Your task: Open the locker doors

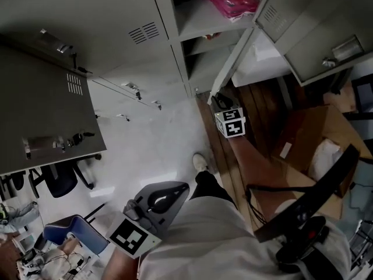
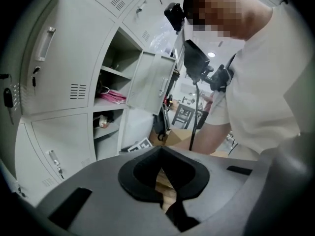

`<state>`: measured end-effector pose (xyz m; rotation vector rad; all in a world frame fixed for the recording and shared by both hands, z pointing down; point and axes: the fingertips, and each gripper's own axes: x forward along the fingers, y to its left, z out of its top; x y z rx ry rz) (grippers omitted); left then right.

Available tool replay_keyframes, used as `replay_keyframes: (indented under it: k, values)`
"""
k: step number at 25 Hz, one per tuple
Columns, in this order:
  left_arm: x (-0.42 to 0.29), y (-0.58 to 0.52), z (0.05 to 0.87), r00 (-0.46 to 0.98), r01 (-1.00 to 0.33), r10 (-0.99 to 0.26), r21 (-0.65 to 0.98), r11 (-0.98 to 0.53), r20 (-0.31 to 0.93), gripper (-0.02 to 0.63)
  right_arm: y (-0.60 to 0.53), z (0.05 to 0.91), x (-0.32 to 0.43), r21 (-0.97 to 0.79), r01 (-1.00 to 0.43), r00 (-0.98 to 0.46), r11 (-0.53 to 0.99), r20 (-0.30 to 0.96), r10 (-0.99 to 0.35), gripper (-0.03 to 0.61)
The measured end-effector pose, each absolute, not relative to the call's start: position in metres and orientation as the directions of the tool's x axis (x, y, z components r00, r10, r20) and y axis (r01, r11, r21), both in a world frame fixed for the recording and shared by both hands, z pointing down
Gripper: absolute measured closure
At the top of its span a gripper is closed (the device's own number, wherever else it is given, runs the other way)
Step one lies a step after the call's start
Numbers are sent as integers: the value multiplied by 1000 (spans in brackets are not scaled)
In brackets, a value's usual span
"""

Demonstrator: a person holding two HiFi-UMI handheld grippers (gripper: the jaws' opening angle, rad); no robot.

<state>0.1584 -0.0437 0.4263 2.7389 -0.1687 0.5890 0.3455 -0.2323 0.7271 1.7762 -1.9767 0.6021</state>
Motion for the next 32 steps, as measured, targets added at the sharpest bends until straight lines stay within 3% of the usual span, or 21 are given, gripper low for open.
replay_keyframes:
  k: [11,32]
  values:
    - [189,-39,423,917,-68,58,299,-952,394,603,-177,729,386,-27,-999,-51,44,602,-797,529]
    - [232,-29,431,912,52,186,346,-937,365,603,-112,728,521,14,-996,77,-87,624,-777,537]
